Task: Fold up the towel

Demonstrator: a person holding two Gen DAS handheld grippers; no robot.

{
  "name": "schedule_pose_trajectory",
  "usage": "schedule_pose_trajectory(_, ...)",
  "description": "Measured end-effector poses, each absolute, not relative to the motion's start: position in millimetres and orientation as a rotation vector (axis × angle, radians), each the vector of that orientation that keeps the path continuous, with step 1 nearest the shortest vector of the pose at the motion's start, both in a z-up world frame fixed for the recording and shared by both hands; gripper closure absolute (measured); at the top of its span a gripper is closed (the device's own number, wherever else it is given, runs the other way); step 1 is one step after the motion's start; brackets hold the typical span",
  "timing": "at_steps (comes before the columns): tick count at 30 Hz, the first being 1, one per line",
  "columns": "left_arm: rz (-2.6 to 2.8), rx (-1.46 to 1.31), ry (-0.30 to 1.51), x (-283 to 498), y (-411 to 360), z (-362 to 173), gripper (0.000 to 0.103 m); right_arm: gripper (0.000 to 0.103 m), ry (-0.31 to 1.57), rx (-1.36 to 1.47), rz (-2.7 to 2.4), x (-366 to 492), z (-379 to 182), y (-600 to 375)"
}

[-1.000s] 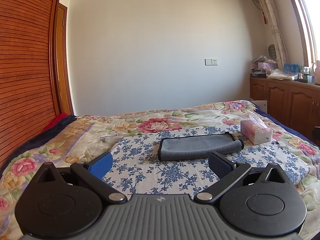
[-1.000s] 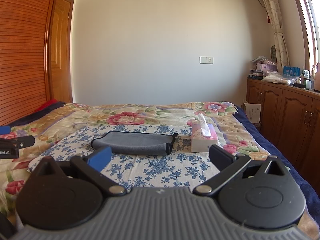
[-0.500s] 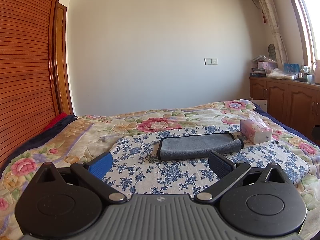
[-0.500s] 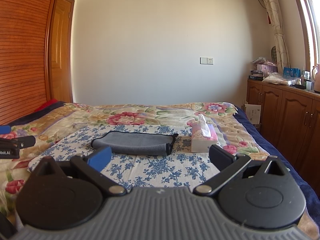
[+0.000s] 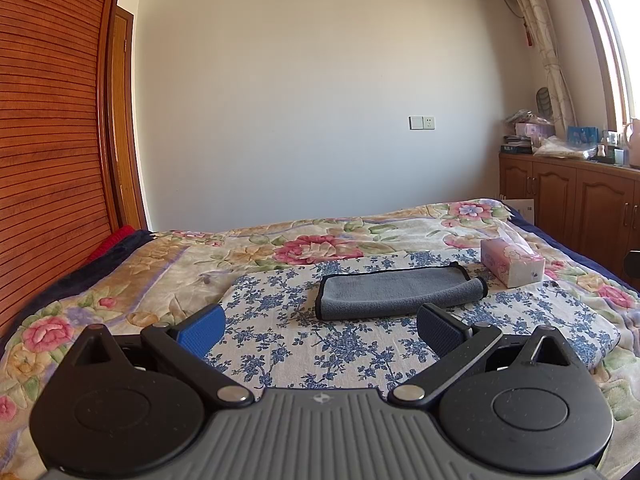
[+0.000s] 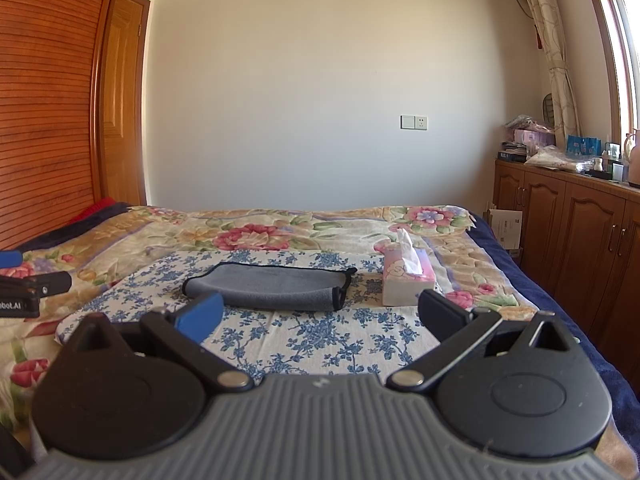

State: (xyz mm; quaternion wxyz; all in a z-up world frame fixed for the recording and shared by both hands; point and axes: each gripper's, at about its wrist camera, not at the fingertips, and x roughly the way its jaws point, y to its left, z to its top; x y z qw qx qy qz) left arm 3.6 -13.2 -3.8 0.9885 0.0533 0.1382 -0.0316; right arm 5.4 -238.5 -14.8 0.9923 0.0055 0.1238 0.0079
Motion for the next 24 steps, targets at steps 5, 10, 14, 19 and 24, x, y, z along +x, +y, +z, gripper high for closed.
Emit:
schedule_pose_trajectory(5,-0.063,0.107,0.277,3.5,-13.4,-3.8,0.0,0.0,0.248,0.011,0.015,5.4,-14.7,-238.8)
schedule_pose_trajectory(10,-0.063,0.109,0.275,4.3,-11.8,-3.8,0.0,0.0,0.248,0.011,0.015,5.3,-15.1,-238.3)
schedule_pose_trajectory(14,-0.063,0.109,0.276,4.2,-12.1,-3.8,0.0,0.0,0.247,0.011,0.015,5.3,-14.4,-238.8)
schedule_pose_trajectory(19,-0.063,0.11,0.276,4.5,-11.4,-4.3,0.0,0.0,0.247,0.011,0.015,5.3,-13.8,-239.3)
schedule_pose_trajectory(24,-0.063,0.11,0.276,4.3,-11.8,-4.3,0.0,0.0,0.247,0.011,0.015,5.3,-13.9,-239.4)
